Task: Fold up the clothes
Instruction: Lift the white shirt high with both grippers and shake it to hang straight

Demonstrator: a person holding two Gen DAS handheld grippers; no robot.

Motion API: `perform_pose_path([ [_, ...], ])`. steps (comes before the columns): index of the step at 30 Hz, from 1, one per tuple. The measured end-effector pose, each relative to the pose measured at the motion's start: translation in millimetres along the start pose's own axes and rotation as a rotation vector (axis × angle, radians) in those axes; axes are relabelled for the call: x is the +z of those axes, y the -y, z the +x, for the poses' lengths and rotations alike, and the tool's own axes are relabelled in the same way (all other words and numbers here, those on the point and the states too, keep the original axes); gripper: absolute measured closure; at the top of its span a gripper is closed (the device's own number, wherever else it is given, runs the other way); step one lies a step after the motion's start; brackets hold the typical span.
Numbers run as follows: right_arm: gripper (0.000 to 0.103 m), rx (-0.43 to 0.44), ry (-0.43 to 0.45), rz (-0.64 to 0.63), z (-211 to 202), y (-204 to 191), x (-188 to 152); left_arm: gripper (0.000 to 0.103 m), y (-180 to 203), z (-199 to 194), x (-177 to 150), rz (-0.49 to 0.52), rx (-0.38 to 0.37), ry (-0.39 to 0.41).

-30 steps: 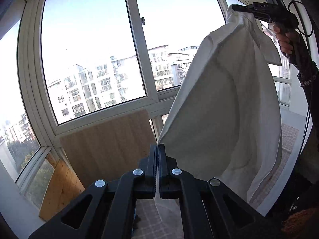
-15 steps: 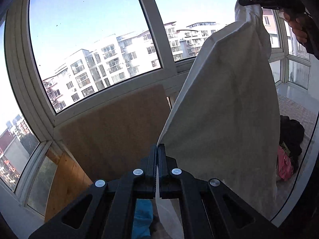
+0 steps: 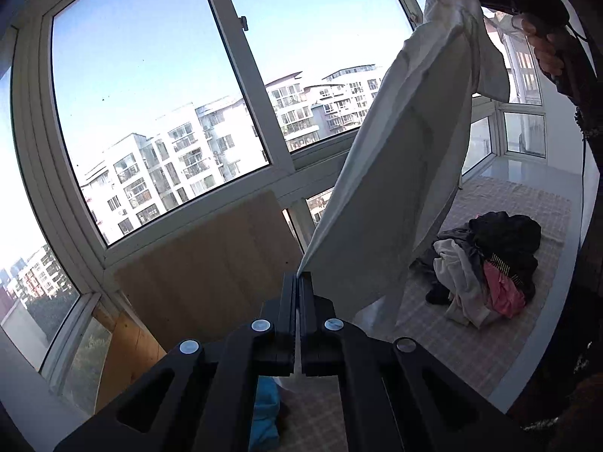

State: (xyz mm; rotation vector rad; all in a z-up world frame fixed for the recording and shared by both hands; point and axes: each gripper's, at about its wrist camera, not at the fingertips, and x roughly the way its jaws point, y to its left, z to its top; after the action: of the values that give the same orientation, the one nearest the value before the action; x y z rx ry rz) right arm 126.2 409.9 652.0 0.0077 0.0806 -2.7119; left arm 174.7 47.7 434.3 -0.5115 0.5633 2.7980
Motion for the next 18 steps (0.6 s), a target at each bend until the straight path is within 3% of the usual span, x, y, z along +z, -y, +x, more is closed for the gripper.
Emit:
perform_pose_path([
  [3, 0.1, -0.022, 0.031, -0.023, -18.5, -2.1, 7.0, 0.102, 1.1, -19.5, 6.4, 0.025, -0.006, 0.022],
  [6, 0.1, -0.024, 0.0, -0.008, -2.7, 2.9, 4.7, 0.102, -4.1, -21.8, 7.3, 0.036, 0.002, 0.007],
  [9, 0.1, -0.041, -0.072, 0.003, 39.9, 14.4, -15.2, 0.102, -15.3, -5.0, 2.8, 0.018, -0.018, -0.044],
  [13, 0.1, -0.103, -0.212, -0.023, 128.6, 29.4, -68.1, 0.102, -30.4, 61.2, -19.7, -0.038, -0.077, -0.183],
  [18, 0.1, -0.188, -0.445, -0.085, 282.7, 42.5, -173.4, 0.102, -26.9, 195.7, -77.7, -0.05, -0.13, -0.405],
])
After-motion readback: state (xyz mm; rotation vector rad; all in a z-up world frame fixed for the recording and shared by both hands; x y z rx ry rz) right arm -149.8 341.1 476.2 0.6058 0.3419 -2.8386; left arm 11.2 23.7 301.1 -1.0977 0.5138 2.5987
